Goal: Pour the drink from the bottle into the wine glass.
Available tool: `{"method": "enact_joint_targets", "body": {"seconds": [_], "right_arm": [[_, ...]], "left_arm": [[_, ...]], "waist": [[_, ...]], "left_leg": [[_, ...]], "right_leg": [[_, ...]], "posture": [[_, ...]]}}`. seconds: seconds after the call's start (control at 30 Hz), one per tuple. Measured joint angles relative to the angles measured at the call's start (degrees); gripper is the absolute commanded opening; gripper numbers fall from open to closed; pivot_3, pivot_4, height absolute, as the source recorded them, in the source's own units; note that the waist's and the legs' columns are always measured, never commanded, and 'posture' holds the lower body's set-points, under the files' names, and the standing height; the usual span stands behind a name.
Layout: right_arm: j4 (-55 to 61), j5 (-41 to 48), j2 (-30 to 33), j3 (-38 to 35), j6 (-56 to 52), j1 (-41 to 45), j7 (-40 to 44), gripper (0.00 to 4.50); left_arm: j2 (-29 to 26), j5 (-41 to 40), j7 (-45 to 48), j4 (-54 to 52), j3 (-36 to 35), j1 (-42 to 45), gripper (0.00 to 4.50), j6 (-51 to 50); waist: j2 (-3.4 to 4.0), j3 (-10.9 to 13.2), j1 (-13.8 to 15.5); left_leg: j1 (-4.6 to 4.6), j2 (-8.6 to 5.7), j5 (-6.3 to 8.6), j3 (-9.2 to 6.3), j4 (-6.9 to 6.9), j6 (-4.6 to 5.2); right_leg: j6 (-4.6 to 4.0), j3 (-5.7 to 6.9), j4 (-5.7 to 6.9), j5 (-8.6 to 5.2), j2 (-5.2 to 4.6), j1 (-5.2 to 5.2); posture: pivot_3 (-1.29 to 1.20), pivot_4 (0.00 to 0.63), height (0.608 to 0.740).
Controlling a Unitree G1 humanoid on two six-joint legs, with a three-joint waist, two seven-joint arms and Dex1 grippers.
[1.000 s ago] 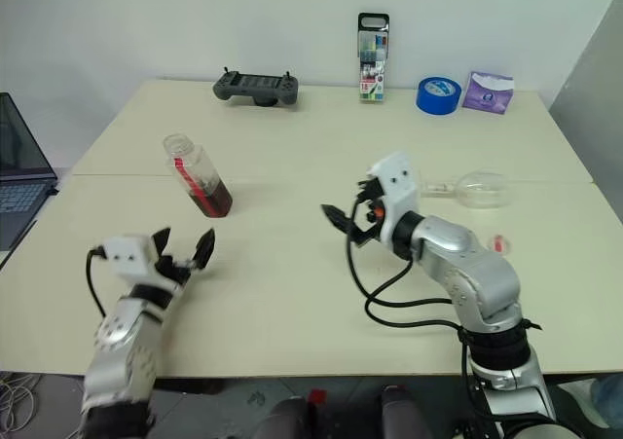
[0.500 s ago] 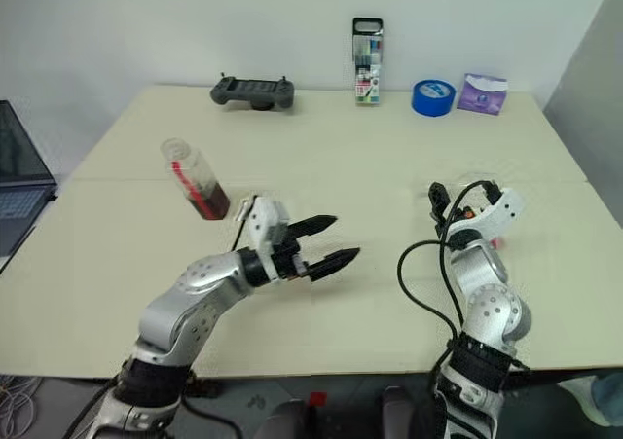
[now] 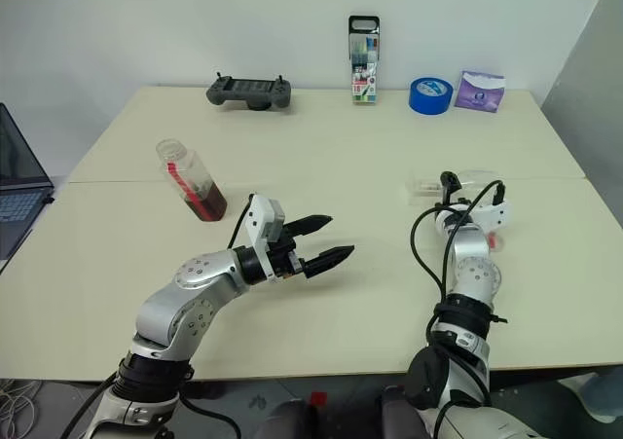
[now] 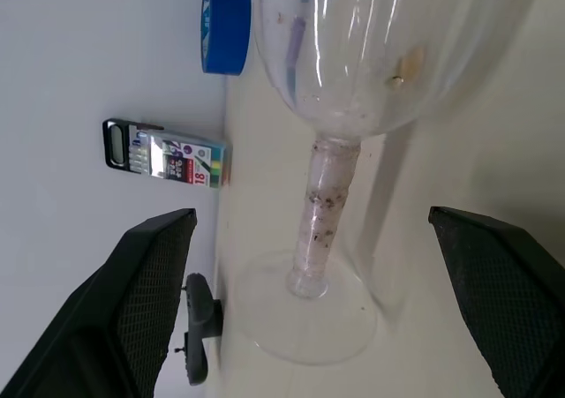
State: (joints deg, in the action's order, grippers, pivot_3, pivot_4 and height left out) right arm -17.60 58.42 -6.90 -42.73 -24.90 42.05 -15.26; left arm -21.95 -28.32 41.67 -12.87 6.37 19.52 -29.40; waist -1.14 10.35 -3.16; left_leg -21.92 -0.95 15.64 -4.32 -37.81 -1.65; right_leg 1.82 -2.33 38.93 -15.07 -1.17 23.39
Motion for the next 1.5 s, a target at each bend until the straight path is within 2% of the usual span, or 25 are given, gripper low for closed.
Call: {"method": "enact_joint_targets", "body": {"seconds": [0.17,0.57,0.67,0.83,1.0,1.03,1.17,1.3,1.4,1.5], "right_arm": [[-6.42,1.18,0.80,0.10,2.23,2.61,1.74,4.50],[-32.08,-0.91,9.53,-1.24,13.68,12.67,13.15,4.50],[-35.89,-0.94,10.66,-1.72,14.92,13.77,14.66,3.92],[-40.97,-1.30,11.43,-2.48,17.01,14.56,16.59,2.12],[-40.70,-2.22,11.34,-1.99,17.09,15.51,16.98,0.40],[-39.13,-3.80,11.01,-0.21,16.91,15.03,17.03,0.21],[-21.00,-17.41,8.11,15.96,16.44,6.95,17.43,0.21],[-5.27,-29.99,7.98,30.28,17.22,0.56,19.27,0.21],[-1.80,-41.33,8.82,40.67,22.33,-1.97,21.66,0.21],[-5.48,-52.48,9.94,49.85,29.74,-3.39,23.84,0.21]], "left_arm": [[-0.06,0.44,-0.70,-0.10,-0.15,-0.29,4.47,0.00],[-0.32,0.49,-1.05,-0.48,-0.64,-0.10,4.47,-0.06],[-0.35,0.52,-1.04,-0.51,-0.65,-0.09,4.50,-0.06],[-0.36,0.57,-1.06,-0.50,-0.65,0.66,4.50,-0.06],[-0.39,0.70,-1.07,-0.52,-0.81,0.86,4.50,-0.06],[-0.40,0.71,-1.07,-0.54,-0.84,0.85,4.50,-0.06],[-0.92,0.69,-1.18,-0.48,-2.43,0.14,4.50,-0.04],[-1.43,0.38,-1.26,0.08,-4.88,-1.40,4.50,-0.12],[-2.45,-1.00,-1.04,0.22,-8.00,-2.95,4.50,-0.81],[-4.90,-2.16,-0.91,0.12,-11.25,-4.91,4.50,-1.72]], "waist": [[0.03,0.02,-0.01],[0.05,0.03,-0.03],[0.04,0.03,-0.02],[0.04,0.03,-0.02],[0.02,0.00,-0.02],[0.02,0.00,-0.02],[0.16,0.09,-0.06],[0.19,0.09,-0.11],[0.19,0.09,-0.11],[0.19,0.09,-0.10]], "left_leg": [[0.02,0.00,0.00,0.03,0.00,0.00],[0.03,-0.01,0.00,0.11,-0.03,0.00],[0.08,-0.01,0.00,0.09,-0.04,0.00],[0.07,-0.01,0.00,0.09,-0.04,0.00],[0.10,0.01,0.00,0.06,-0.04,0.00],[0.10,0.01,0.00,0.05,-0.04,0.00],[-0.24,0.02,0.00,0.02,0.01,-0.01],[-0.70,0.15,-0.02,0.08,-0.06,-0.05],[-0.64,0.26,-0.02,0.05,-0.05,-0.05],[-0.59,0.34,-0.02,0.03,-0.03,-0.05]], "right_leg": [[0.00,0.01,0.00,0.00,0.01,0.01],[0.00,-0.01,-0.01,0.00,0.00,-0.02],[0.00,-0.02,-0.02,0.00,0.00,-0.09],[0.00,-0.04,-0.02,0.00,0.00,-0.09],[0.00,-0.05,-0.03,0.01,0.01,-0.11],[-0.01,-0.05,-0.02,0.01,0.00,-0.12],[0.00,-0.11,0.02,0.00,-0.01,0.28],[-0.01,-0.07,0.11,0.03,-0.08,0.78],[-0.09,-0.03,0.10,0.07,-0.01,0.77],[-0.11,0.00,0.10,0.08,0.08,0.75]], "posture": [[0.00,0.150,0.740],[0.00,0.150,0.740],[0.00,0.150,0.740],[0.00,0.150,0.740],[0.00,0.150,0.740],[0.00,0.150,0.740],[0.00,0.150,0.740],[0.00,0.150,0.740],[0.00,0.150,0.740],[0.00,0.150,0.740]]}}
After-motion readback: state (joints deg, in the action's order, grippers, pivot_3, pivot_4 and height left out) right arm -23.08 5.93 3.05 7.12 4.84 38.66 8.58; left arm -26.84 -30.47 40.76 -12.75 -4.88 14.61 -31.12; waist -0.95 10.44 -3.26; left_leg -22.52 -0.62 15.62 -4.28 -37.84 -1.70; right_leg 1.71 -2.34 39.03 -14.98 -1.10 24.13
